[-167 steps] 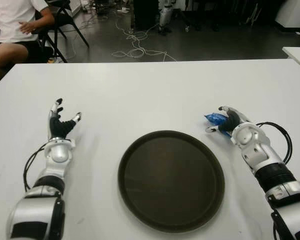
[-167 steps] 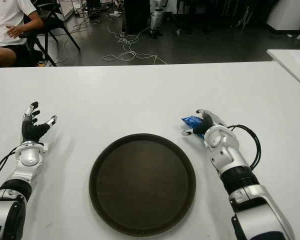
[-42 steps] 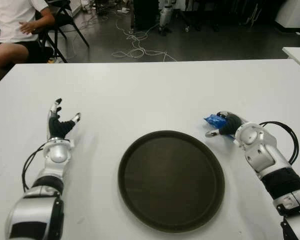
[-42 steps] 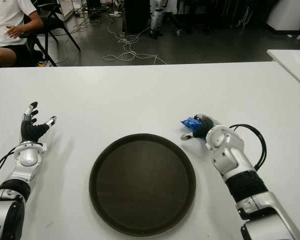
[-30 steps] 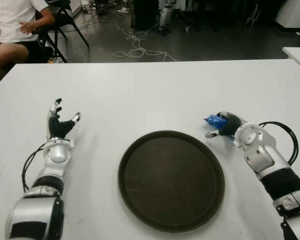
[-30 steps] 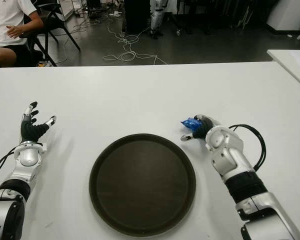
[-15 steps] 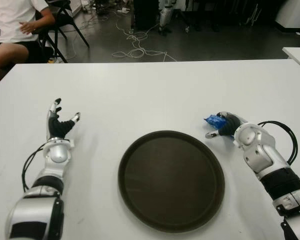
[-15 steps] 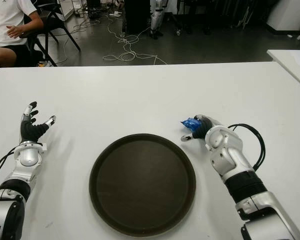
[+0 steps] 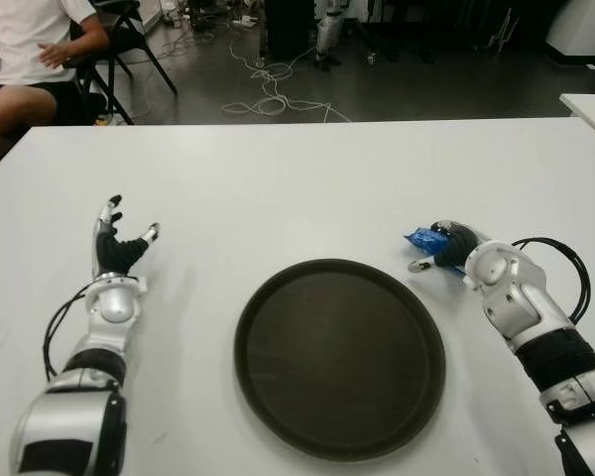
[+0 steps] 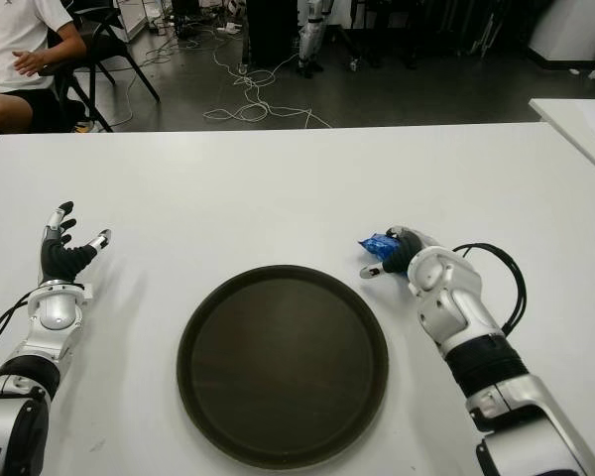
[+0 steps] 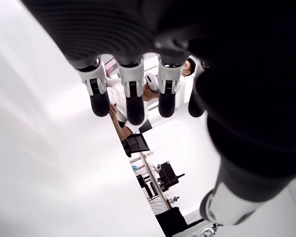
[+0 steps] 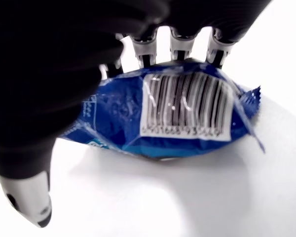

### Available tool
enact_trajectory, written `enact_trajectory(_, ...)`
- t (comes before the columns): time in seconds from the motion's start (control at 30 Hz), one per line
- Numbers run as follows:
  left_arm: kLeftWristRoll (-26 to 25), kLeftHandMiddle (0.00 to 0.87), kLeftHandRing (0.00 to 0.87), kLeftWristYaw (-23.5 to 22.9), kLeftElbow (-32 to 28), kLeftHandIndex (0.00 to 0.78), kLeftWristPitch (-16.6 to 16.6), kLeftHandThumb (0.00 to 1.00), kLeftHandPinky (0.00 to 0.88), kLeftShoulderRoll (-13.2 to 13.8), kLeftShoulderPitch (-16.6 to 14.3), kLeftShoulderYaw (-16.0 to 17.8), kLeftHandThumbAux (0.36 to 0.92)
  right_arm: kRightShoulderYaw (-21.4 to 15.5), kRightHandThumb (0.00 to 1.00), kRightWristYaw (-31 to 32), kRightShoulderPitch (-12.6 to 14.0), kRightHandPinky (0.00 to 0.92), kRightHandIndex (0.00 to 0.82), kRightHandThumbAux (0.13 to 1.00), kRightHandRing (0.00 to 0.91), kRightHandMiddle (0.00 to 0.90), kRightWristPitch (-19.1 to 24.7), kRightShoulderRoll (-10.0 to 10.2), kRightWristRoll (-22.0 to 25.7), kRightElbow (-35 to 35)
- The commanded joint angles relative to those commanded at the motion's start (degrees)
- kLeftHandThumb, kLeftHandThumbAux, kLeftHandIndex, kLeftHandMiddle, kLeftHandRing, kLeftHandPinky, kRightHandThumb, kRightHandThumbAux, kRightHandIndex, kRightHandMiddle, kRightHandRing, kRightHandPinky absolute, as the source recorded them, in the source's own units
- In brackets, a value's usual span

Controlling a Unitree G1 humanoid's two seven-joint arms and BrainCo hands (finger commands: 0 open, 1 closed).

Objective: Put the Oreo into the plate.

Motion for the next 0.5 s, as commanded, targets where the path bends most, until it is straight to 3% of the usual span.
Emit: enact_trajectory(0.5, -0.4, 0.099, 0.084, -0.3, -0.1, 0.062, 0.2, 0.0, 0.07, -0.1, 0.0, 0.3, 0.752, 1.7, 0.0, -2.5, -0.1, 0.0, 0.084, 0.72, 0.066, 0.117, -0.9, 0.8, -1.2, 1.2)
